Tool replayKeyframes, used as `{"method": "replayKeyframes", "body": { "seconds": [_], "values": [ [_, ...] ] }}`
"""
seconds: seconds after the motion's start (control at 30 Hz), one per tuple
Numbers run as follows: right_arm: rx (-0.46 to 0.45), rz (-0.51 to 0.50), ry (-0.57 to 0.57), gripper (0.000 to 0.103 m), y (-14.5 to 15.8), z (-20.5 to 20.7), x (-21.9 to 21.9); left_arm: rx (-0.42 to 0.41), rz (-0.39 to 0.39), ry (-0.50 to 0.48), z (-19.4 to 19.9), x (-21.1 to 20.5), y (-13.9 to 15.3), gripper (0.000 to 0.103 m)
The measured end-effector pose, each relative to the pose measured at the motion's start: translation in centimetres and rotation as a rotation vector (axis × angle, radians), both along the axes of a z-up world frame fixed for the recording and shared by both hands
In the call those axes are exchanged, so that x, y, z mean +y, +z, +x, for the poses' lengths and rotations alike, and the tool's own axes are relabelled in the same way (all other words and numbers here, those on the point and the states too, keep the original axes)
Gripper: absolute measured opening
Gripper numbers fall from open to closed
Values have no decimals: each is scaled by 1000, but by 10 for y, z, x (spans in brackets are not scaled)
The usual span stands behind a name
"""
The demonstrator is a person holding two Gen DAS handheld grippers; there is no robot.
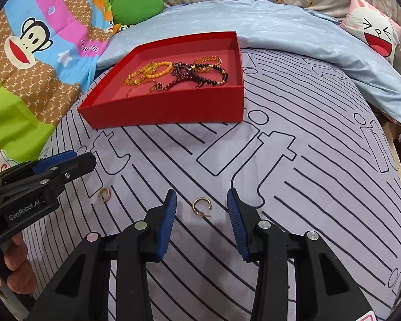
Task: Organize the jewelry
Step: 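Grasp one gold hoop earring with the right tool while the left tool grasps the other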
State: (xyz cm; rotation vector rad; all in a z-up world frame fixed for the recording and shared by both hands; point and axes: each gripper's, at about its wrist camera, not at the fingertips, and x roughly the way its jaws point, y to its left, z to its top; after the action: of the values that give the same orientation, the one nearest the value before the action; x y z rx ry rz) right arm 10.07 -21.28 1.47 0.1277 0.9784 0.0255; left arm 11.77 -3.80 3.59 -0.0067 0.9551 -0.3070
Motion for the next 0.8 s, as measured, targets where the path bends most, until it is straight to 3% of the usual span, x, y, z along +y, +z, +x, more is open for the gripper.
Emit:
{"method": "replayKeyframes", "body": {
  "seconds": [0.17, 0.4, 0.67, 0.8],
  "values": [
    [6, -3, 5, 39, -6, -1, 3, 9, 7, 6, -8, 2, -7, 49],
    [17, -24, 14, 35, -15, 1, 8, 16, 30, 4, -14, 2, -16, 49],
    [8, -80, 25, 19, -18, 2, 13, 31, 39, 0, -13, 1, -26, 49],
    [1, -83, 26, 16, -19, 0, 12, 32, 47, -8, -14, -2, -29, 49]
  ]
}}
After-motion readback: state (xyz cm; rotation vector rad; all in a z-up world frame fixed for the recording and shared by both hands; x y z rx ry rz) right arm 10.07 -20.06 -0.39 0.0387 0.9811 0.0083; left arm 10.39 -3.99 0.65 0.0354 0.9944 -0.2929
